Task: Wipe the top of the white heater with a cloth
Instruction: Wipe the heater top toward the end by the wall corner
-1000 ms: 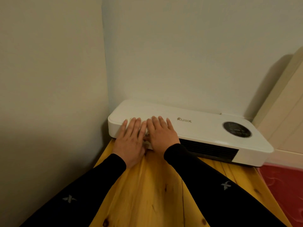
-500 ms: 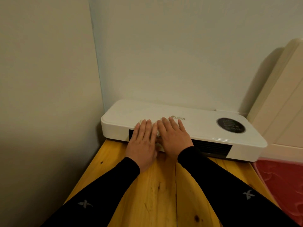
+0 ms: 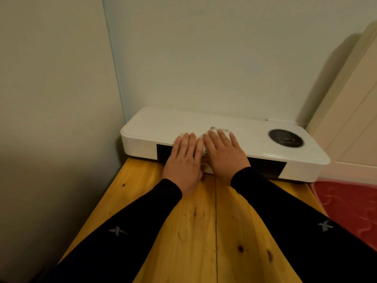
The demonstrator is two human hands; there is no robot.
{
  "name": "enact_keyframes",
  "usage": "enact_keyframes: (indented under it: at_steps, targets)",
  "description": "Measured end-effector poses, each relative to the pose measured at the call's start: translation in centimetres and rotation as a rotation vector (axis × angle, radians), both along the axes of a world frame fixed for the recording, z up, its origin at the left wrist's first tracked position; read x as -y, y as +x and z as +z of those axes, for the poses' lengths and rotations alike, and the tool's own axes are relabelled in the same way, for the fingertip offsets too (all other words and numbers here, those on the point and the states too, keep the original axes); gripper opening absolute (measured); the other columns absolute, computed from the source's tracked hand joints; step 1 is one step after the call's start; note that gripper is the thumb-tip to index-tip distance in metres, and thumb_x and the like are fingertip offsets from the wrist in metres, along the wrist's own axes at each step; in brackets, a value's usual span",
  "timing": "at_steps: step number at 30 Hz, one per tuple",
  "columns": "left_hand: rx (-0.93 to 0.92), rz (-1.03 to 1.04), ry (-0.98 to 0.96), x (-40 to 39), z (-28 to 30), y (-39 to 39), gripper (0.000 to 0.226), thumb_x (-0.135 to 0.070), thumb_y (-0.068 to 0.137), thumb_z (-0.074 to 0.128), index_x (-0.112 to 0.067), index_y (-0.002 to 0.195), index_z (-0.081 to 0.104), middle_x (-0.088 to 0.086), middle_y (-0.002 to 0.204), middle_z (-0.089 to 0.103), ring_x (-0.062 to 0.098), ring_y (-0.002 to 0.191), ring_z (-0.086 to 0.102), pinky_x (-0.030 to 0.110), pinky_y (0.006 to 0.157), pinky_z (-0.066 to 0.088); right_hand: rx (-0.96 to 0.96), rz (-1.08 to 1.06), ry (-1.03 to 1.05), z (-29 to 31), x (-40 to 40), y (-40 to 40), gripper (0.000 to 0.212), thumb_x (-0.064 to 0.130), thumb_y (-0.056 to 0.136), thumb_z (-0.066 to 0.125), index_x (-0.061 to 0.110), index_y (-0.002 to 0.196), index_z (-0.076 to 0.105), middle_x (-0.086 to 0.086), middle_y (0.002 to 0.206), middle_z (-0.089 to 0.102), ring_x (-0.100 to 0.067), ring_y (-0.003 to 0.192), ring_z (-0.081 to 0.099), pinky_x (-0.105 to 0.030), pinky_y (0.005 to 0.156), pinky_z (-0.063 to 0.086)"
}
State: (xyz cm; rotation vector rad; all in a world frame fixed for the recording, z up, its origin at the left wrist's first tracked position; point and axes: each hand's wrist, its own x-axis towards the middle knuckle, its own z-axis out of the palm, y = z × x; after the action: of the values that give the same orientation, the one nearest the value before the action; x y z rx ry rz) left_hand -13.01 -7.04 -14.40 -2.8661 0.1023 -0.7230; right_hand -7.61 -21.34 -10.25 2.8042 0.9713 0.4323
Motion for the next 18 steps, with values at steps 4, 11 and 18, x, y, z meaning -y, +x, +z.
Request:
enact_keyframes:
  at_steps: [4,11,18]
  targets:
    - [0.019,0.006,-0.011,-0.2,-0.1,0.0,0.079,-0.045,0.094,0.034,-0.004,0.153,0.003,0.023,0.159,0.012,0.039,0.148,0.005,0.053,0.118,0.004,0.021,-0.012,-0.013,-0.1,-0.3,-0.1,0.065,0.046,0.103,0.030,0.017,0.158,0.014,-0.008,0.167,0.014,-0.033,0.155,0.009,-0.051,0.125,0.009]
    - [0.026,0.014,-0.040,-1.6,-0.1,-0.3,0.079,-0.047,0.092,0.033,-0.006,0.153,0.005,0.021,0.159,0.013,0.037,0.148,0.005,0.054,0.118,0.004,0.021,0.004,-0.049,0.1,-1.9,-0.1,0.067,0.047,0.104,0.029,0.012,0.158,0.013,-0.010,0.166,0.014,-0.036,0.154,0.007,-0.051,0.125,0.008]
    - [0.041,0.040,-0.064,-5.0,-0.2,-1.0,0.072,-0.042,0.093,0.030,-0.006,0.153,0.010,0.020,0.159,0.018,0.036,0.148,0.009,0.055,0.117,0.007,0.014,0.037,-0.045,0.0,-5.5,-0.4,0.067,0.048,0.105,0.024,0.011,0.159,0.009,-0.011,0.167,0.013,-0.036,0.154,0.008,-0.051,0.124,0.006]
